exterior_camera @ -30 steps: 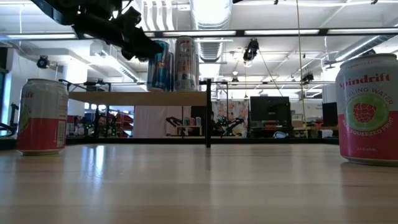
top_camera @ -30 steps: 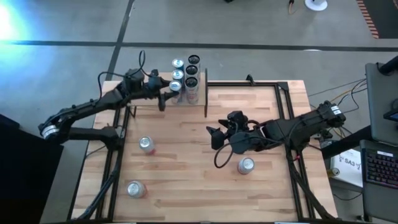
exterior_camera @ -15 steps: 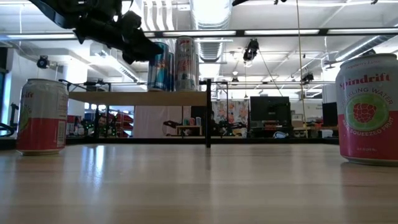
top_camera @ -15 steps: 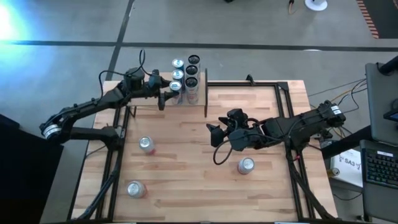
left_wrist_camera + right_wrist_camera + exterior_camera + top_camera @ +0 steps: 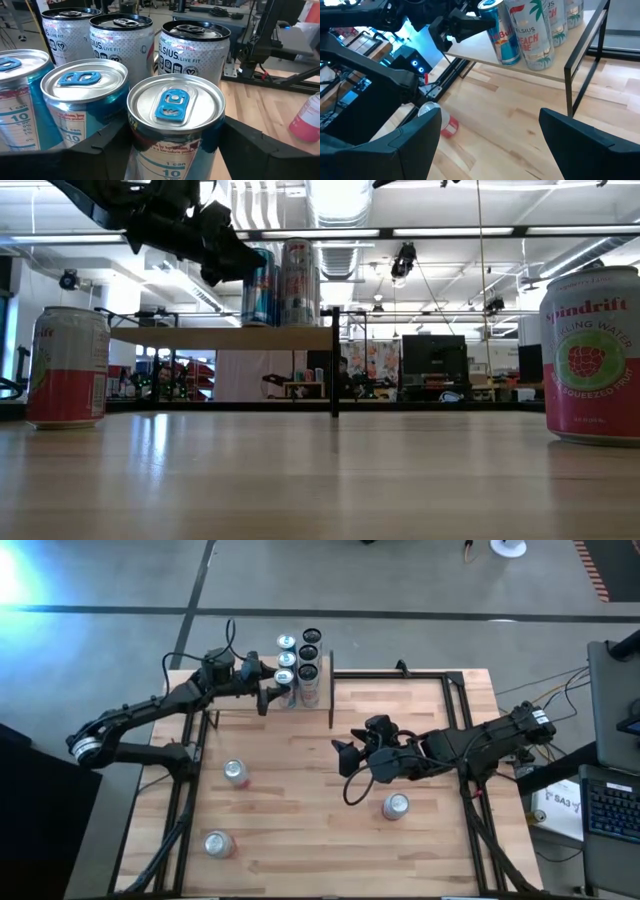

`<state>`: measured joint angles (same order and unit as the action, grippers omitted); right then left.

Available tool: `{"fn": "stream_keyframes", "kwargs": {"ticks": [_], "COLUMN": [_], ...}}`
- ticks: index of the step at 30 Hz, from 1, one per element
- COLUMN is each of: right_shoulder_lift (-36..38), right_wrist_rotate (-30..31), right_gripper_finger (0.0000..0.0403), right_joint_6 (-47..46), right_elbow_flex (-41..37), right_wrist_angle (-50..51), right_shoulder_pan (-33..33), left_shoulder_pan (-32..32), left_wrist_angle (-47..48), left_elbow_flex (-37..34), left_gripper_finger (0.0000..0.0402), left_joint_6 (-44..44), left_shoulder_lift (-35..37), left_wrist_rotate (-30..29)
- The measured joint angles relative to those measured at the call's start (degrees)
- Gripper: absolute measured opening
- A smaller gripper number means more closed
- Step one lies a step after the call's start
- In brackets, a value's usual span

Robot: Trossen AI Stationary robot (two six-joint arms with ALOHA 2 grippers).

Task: Place canned beverage on shelf
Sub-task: Put the blue soda can on the shelf aligned with the other blue soda cans

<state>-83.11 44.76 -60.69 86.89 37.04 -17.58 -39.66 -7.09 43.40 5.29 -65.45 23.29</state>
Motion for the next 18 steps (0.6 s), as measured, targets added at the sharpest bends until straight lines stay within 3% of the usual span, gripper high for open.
{"fn": "stream_keyframes", "kwargs": {"ticks": [18], "right_shoulder_lift": [0.0], "right_wrist_rotate": [-0.2], "right_gripper_finger": [0.0325], "right_joint_6": [1.76], "right_elbow_flex": [0.0], "right_wrist_angle": [0.02], "right_shoulder_pan": [0.0], "left_shoulder_pan": [0.0], "left_wrist_angle": [2.72], "left_elbow_flex": [2.32], "left_gripper_finger": [0.0285], "left_joint_6": [0.01], "left_shoulder_lift": [2.6], "left_wrist_rotate": [-0.28]}}
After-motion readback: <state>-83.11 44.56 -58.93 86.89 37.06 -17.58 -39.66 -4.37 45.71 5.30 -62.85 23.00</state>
